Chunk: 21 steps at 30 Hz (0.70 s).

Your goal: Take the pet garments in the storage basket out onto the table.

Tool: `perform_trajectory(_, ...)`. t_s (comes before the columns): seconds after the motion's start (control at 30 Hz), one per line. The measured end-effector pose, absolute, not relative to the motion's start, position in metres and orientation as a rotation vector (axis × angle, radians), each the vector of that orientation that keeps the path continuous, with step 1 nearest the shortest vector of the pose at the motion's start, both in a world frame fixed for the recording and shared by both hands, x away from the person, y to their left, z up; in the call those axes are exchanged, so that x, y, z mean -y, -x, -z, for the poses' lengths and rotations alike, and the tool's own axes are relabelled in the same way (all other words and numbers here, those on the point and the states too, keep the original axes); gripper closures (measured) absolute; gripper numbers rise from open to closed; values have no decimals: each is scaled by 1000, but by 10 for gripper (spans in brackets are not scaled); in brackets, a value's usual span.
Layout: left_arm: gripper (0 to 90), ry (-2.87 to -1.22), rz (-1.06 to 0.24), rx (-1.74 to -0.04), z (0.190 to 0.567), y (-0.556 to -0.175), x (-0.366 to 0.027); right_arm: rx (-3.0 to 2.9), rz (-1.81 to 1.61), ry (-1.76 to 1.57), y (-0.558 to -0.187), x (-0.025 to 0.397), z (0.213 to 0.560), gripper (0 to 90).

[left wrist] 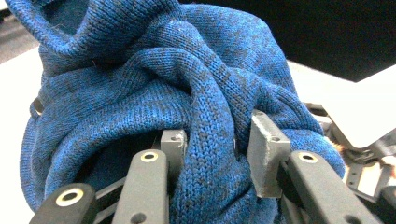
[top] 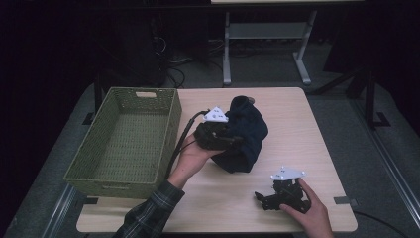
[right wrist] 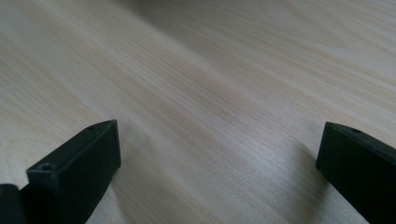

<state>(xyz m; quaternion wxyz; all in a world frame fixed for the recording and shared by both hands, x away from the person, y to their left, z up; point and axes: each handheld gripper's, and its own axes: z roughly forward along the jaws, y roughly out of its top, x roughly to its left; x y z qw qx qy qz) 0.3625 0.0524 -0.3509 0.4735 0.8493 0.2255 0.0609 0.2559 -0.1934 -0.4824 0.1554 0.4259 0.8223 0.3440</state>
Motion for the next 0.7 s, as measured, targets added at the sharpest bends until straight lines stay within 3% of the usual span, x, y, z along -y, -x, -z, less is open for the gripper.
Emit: perform_trajectory(0.7,603,-2253,-106,-581,425,-385,-6,-2356,-987,-1227,-256,193,483,0)
